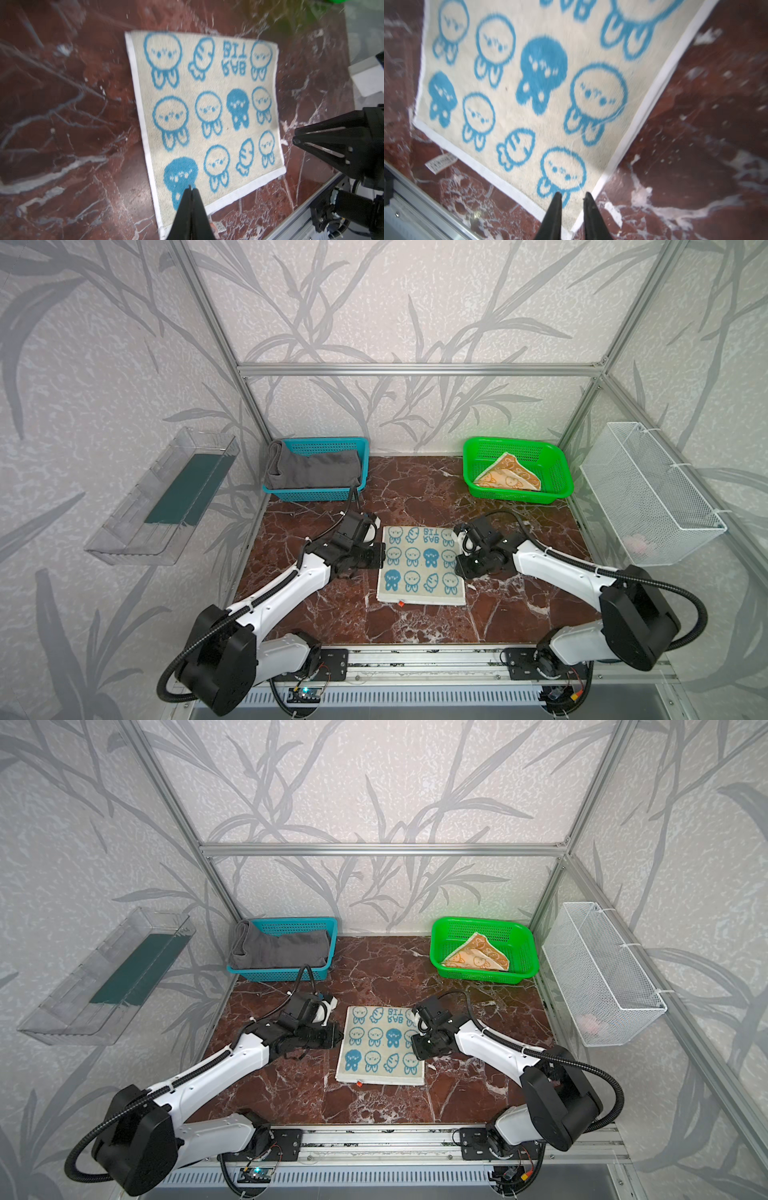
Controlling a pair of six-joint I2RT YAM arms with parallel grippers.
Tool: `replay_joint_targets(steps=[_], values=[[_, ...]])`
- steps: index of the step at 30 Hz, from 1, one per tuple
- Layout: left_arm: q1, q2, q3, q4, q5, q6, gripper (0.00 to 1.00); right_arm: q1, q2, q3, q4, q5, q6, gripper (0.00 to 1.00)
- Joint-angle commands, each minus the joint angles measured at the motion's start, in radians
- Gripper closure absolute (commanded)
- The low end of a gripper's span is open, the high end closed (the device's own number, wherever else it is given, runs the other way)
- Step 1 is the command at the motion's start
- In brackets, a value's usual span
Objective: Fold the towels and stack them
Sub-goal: 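Lower the folded half onto the towel and open both grippers, then move both grippers to the far edge of the folded towel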
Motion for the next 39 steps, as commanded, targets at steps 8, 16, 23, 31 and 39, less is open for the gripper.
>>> replay_joint_targets(steps=[8, 16, 23, 31, 39], values=[[0.096, 0.308, 0.117, 0.305, 0.061, -0.065, 1.0, -0.119, 0.275, 0.284, 0.085, 0.101, -0.014, 0.92], [0.107, 0.555, 0.225, 0.405, 0.182, -0.1, 1.0, -0.137, 0.382, 0.289, 0.11, 0.156, 0.01, 0.94], [0.107, 0.652, 0.257, 0.348, 0.105, -0.04, 1.0, -0.143, 0.445, 0.309, 0.106, 0.196, -0.011, 0.94], [0.107, 0.65, 0.27, 0.322, 0.106, -0.028, 1.0, -0.146, 0.401, 0.288, 0.158, 0.151, -0.042, 0.93], [0.108, 0.494, 0.315, 0.224, 0.033, 0.04, 0.77, -0.167, 0.249, 0.247, 0.182, 0.111, -0.032, 0.66]])
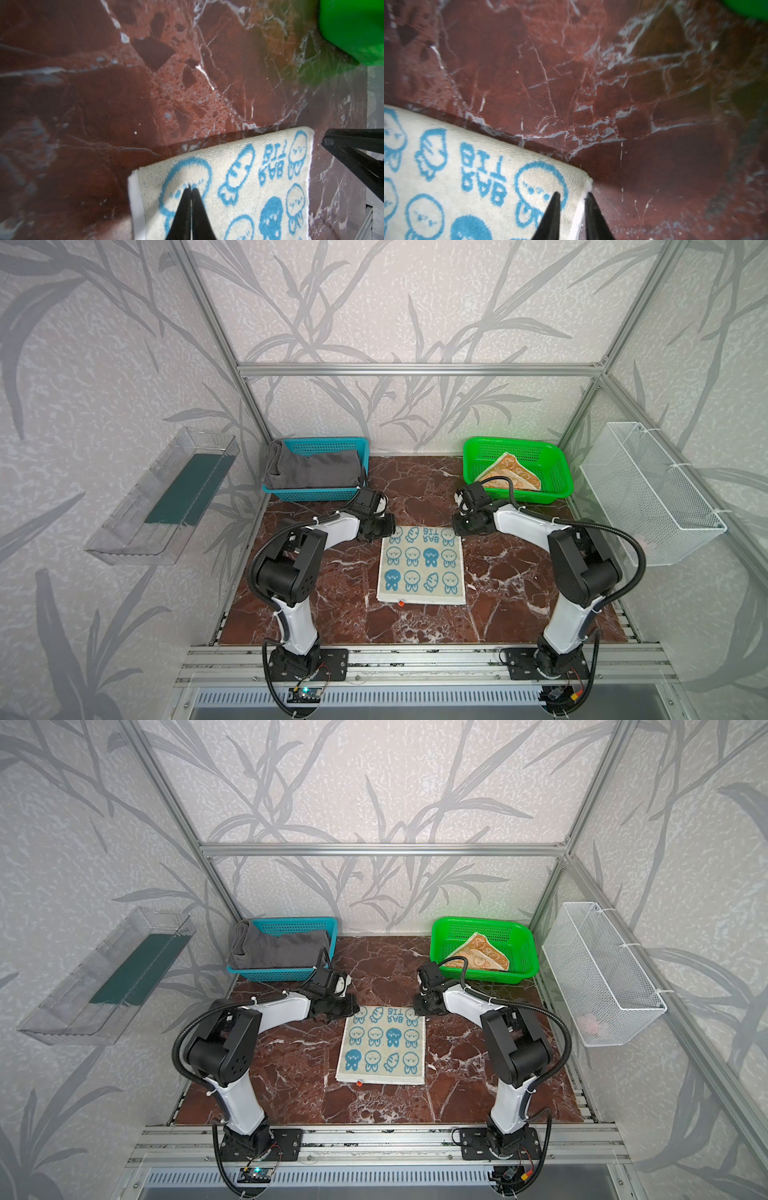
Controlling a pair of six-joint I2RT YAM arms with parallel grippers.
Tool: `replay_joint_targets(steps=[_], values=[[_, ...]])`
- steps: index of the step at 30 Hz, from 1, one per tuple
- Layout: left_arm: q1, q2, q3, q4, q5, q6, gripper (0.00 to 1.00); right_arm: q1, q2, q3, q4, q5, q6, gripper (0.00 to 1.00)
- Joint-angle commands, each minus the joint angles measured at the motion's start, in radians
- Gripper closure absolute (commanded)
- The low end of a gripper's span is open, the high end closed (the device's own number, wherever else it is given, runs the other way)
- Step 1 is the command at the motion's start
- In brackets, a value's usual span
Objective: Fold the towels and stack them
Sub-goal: 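Move both grippers to the far edge of the folded towel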
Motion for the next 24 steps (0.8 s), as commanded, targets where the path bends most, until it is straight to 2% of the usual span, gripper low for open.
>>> replay_joint_targets(steps=[1, 2, 6, 9, 15, 24], values=[[0.001, -0.091, 0.054, -0.06, -0.069, 0.043, 0.7, -0.027, -0.074, -0.026, 0.026, -0.051, 0.028, 0.62], [0.001, -0.098, 0.059, -0.074, -0.085, 0.044, 0.62, -0.035, -0.074, -0.038, 0.029, -0.065, 0.047, 0.58], [0.02, -0.105, 0.065, -0.087, -0.089, 0.015, 0.47, -0.071, -0.103, -0.099, 0.084, -0.102, 0.142, 0.45], [0.033, -0.086, 0.065, -0.086, -0.097, 0.003, 0.4, -0.098, -0.097, -0.147, 0.148, -0.137, 0.21, 0.43], [0.056, 0.002, 0.073, -0.069, -0.081, -0.009, 0.37, -0.116, -0.021, -0.169, 0.234, -0.171, 0.284, 0.46], [0.089, 0.11, 0.08, -0.042, -0.072, -0.021, 0.37, -0.117, 0.092, -0.125, 0.25, -0.205, 0.337, 0.59]])
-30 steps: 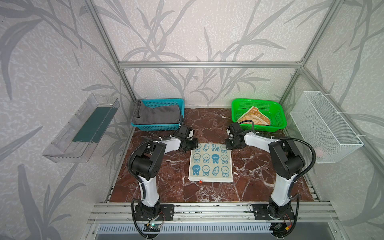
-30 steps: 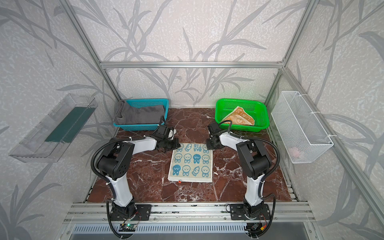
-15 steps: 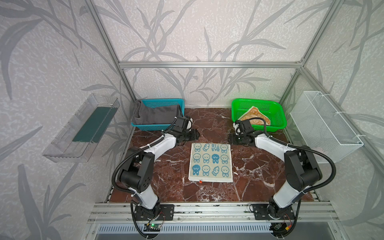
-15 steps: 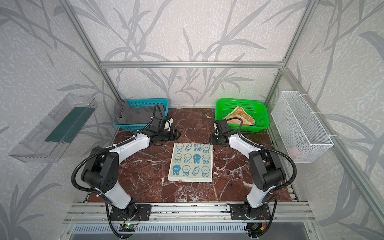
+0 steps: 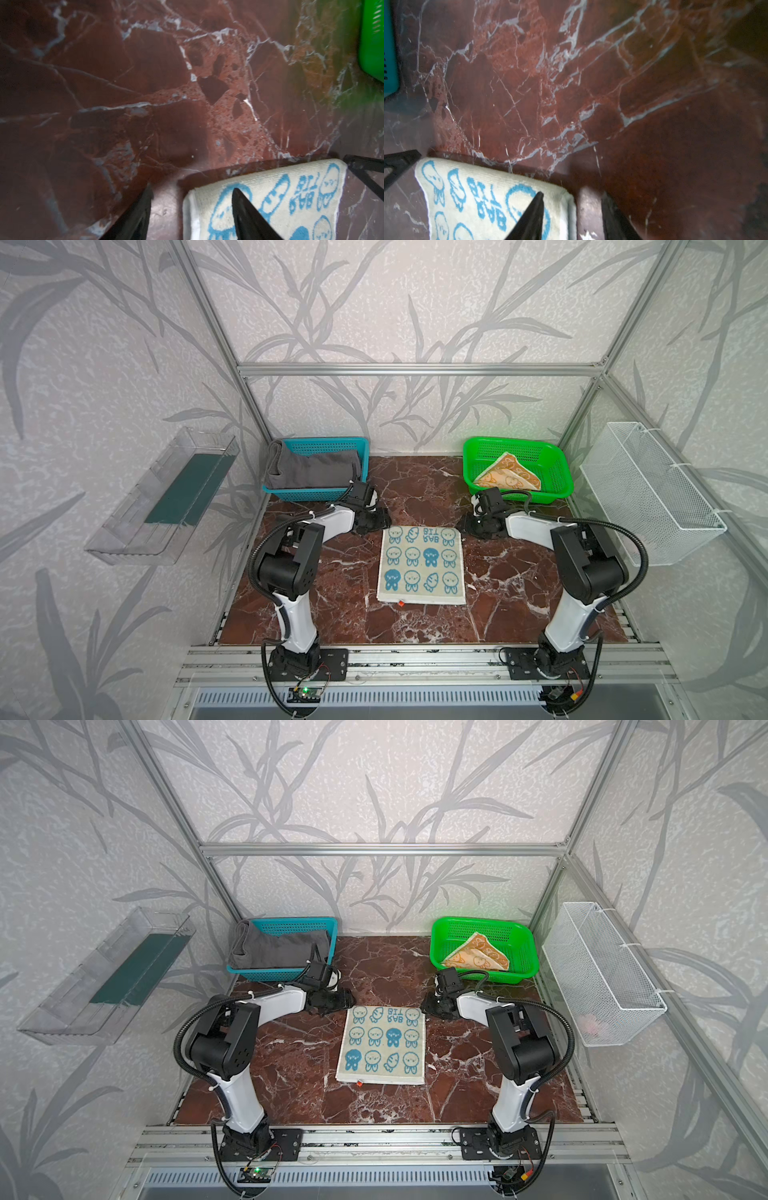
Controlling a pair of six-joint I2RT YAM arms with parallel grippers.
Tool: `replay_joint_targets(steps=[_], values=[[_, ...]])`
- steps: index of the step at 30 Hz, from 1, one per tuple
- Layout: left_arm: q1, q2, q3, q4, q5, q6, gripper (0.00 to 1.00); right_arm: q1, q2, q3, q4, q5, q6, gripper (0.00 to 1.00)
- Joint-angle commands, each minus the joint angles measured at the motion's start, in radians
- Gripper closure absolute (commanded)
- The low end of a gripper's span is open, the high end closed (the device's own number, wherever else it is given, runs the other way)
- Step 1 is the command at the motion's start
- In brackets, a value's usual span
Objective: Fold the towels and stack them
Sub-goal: 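Move both grippers to the far edge of the folded towel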
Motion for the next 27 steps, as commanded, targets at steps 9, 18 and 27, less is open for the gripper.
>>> replay_joint_targets(steps=[9, 18, 27], values=[[0.01, 0.046, 0.041, -0.016, 0.084, -0.006, 0.41, -0.003, 0.062, 0.025, -0.023, -0.04, 0.042, 0.7], [0.004, 0.067, 0.034, -0.026, 0.129, -0.005, 0.52, -0.001, 0.087, 0.043, -0.02, -0.051, 0.034, 0.76], [0.002, 0.098, 0.066, -0.03, 0.144, -0.006, 0.74, -0.001, 0.104, 0.065, -0.039, -0.044, 0.01, 0.84]])
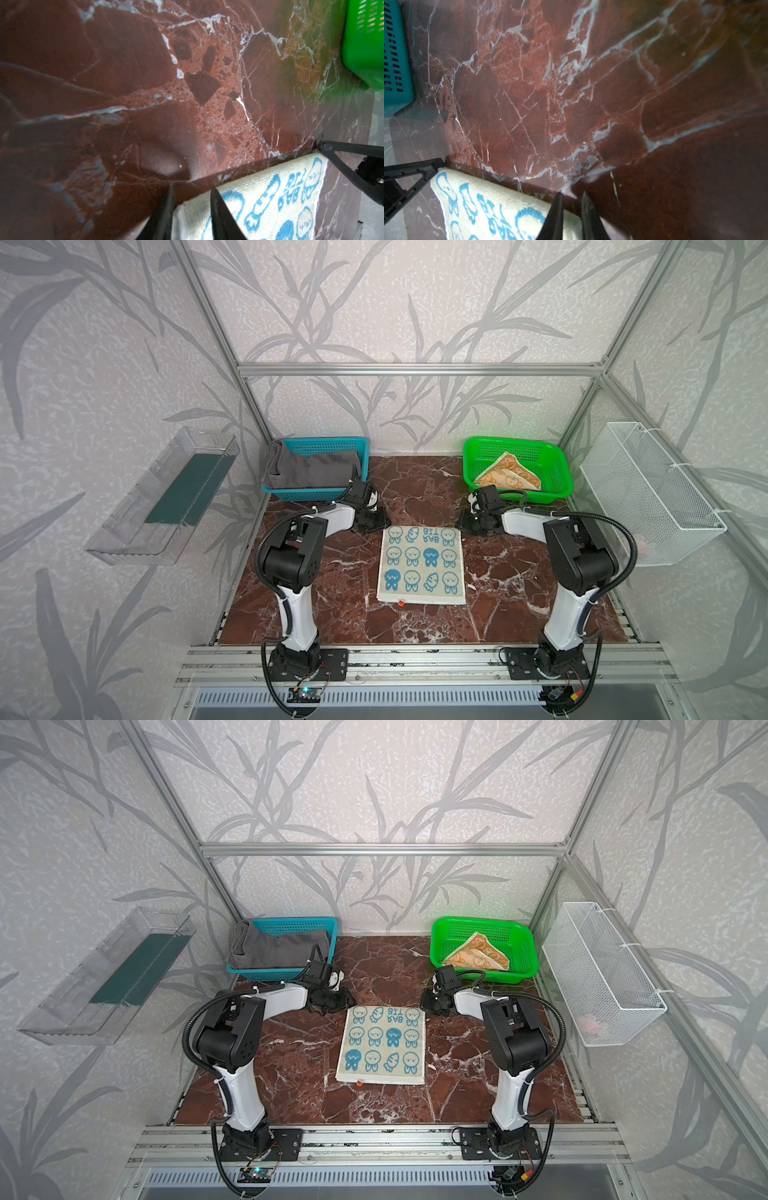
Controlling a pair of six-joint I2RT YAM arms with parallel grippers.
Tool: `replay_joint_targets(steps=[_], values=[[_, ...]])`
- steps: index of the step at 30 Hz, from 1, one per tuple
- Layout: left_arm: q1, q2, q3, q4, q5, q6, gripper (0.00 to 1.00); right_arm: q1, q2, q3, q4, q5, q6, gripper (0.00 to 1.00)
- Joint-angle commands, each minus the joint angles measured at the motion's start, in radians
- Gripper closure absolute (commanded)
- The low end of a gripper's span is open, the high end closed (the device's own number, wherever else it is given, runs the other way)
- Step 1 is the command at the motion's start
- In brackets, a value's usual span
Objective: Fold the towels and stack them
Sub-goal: 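Move both grippers to the far edge of the folded towel, then grasp the far edge of the folded towel with both grippers and lift it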
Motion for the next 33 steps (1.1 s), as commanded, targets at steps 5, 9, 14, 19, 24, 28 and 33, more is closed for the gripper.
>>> replay_joint_targets(steps=[5, 9, 14, 19, 24, 28, 33], values=[[-0.007, 0.049, 0.032, -0.027, 0.018, -0.012, 0.83, 0.001, 0.033, 0.018, -0.059, 0.009, -0.016, 0.89], [-0.007, 0.043, 0.031, -0.033, 0.02, -0.01, 0.91, 0.0, 0.027, 0.028, -0.071, 0.011, -0.025, 0.91], [-0.007, 0.036, 0.025, -0.045, 0.006, -0.002, 0.92, -0.001, -0.017, 0.024, -0.123, 0.05, -0.054, 0.73], [-0.007, 0.049, 0.023, -0.043, 0.012, -0.008, 0.96, -0.008, -0.06, 0.006, -0.152, 0.094, -0.073, 0.61], [-0.007, 0.049, 0.023, -0.045, 0.003, -0.004, 0.97, -0.01, -0.061, 0.009, -0.172, 0.039, -0.061, 0.64], [-0.007, 0.053, 0.024, -0.048, 0.005, -0.003, 0.98, -0.009, -0.048, -0.005, -0.142, -0.013, -0.037, 0.69], [-0.007, 0.051, 0.025, -0.054, 0.007, -0.002, 1.0, -0.009, -0.01, 0.018, -0.132, -0.047, -0.022, 0.79]])
